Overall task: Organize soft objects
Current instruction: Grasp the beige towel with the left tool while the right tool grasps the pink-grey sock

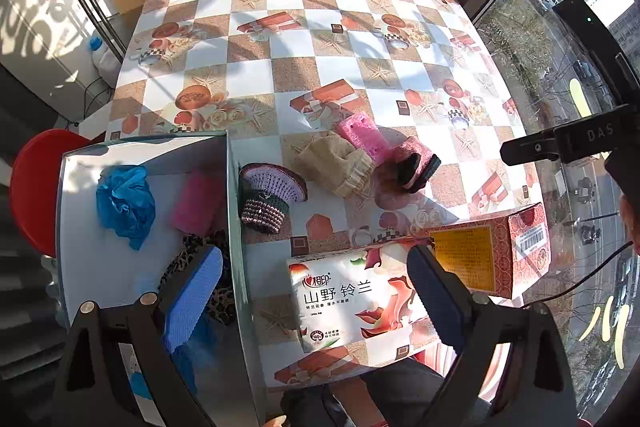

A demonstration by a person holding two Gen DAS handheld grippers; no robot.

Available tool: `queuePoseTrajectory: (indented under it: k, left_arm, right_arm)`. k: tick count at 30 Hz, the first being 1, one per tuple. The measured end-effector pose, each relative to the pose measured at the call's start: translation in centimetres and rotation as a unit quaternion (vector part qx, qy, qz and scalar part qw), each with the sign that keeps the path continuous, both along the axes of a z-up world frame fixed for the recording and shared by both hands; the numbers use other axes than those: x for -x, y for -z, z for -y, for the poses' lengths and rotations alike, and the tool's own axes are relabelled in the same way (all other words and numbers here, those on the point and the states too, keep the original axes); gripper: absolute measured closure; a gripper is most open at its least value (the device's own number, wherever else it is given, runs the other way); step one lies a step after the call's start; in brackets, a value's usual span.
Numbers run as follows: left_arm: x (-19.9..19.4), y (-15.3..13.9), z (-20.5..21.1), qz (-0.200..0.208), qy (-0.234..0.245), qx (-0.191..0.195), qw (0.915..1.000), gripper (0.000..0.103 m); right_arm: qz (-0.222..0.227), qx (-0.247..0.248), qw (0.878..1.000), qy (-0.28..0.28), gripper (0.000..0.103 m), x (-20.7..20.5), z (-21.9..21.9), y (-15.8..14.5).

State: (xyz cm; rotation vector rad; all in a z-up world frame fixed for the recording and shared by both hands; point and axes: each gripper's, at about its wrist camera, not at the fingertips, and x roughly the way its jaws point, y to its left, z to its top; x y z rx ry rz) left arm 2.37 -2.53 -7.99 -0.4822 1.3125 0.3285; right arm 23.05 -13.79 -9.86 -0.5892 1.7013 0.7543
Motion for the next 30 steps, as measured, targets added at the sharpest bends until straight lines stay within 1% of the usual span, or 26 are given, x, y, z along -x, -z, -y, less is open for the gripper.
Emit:
queuePoseTrajectory:
  k: [3, 5, 8, 11, 15, 17, 18, 21, 22, 24, 25, 26, 27, 28, 29, 30]
  left_arm:
    - [-2.3, 2.0, 0.4, -0.029, 0.008, 0.002, 0.9996, 0.008]
    - [-3.6, 3.3, 0.5, -0.046, 0.015, -0.005, 0.9988, 0.008]
    - [-5.1, 4.9, 0.6, -0.072, 0.023, -0.018, 0.9970, 0.008]
    - [-6.2, 6.2, 0.5, -0.090, 0.021, -0.019, 0.9956, 0.008]
    - [-7.8, 7.8, 0.5, -0.109, 0.018, -0.016, 0.9938, 0.008]
    - [-8.9, 8.7, 0.6, -0.114, 0.019, -0.014, 0.9932, 0.008]
    - [-9.5, 9.2, 0.6, -0.116, 0.020, -0.012, 0.9929, 0.008]
    - [-11.1, 11.0, 0.6, -0.131, 0.023, -0.008, 0.9911, 0.008]
    - [-11.6, 11.6, 0.5, -0.136, 0.023, -0.009, 0.9904, 0.008]
    - [-12.4, 12.7, 0.5, -0.149, 0.024, -0.006, 0.9885, 0.008]
    - [-12.6, 13.2, 0.4, -0.154, 0.025, -0.002, 0.9878, 0.008]
    - [-12.9, 13.6, 0.4, -0.158, 0.027, 0.002, 0.9871, 0.009]
    - [-13.1, 14.0, 0.5, -0.164, 0.029, 0.002, 0.9860, 0.010]
    - [-13.2, 14.4, 0.5, -0.171, 0.032, 0.003, 0.9848, 0.015]
    - [-13.4, 14.8, 0.6, -0.181, 0.034, 0.004, 0.9828, 0.025]
    - [-13.4, 15.2, 0.6, -0.189, 0.035, 0.010, 0.9813, 0.032]
  right_arm:
    - [-0.025, 0.008, 0.999, -0.029, 0.000, -0.2, -1.1, 3.1]
    - [-0.035, 0.018, 0.998, -0.058, 0.000, 0.0, -2.3, 5.3]
    - [-0.052, 0.038, 0.993, -0.101, 0.000, 0.3, -4.0, 8.5]
    - [-0.076, 0.049, 0.987, -0.132, 0.000, 0.7, -5.4, 11.4]
    - [-0.068, 0.065, 0.981, -0.167, 0.000, 1.0, -6.5, 14.2]
    - [-0.051, 0.068, 0.982, -0.171, 0.000, 0.7, -6.4, 14.9]
    - [-0.045, 0.066, 0.983, -0.164, 0.000, 0.4, -6.1, 15.0]
    - [-0.046, 0.047, 0.991, -0.118, 0.000, -1.0, -4.4, 15.2]
    - [-0.046, 0.041, 0.993, -0.104, 0.002, -1.4, -3.7, 15.3]
    - [-0.048, 0.026, 0.995, -0.083, 0.029, -2.0, -2.5, 15.1]
    - [-0.038, 0.020, 0.996, -0.084, 0.035, -2.2, -2.1, 14.8]
    - [-0.036, 0.013, 0.995, -0.089, 0.048, -2.2, -1.8, 14.6]
    - [-0.042, 0.006, 0.995, -0.093, 0.054, -2.1, -1.6, 14.4]
    - [-0.044, -0.002, 0.995, -0.095, 0.055, -2.1, -1.3, 14.2]
    - [-0.040, -0.005, 0.995, -0.095, 0.057, -2.2, -1.1, 14.0]
    - [-0.033, -0.008, 0.995, -0.092, 0.057, -2.2, -0.8, 13.6]
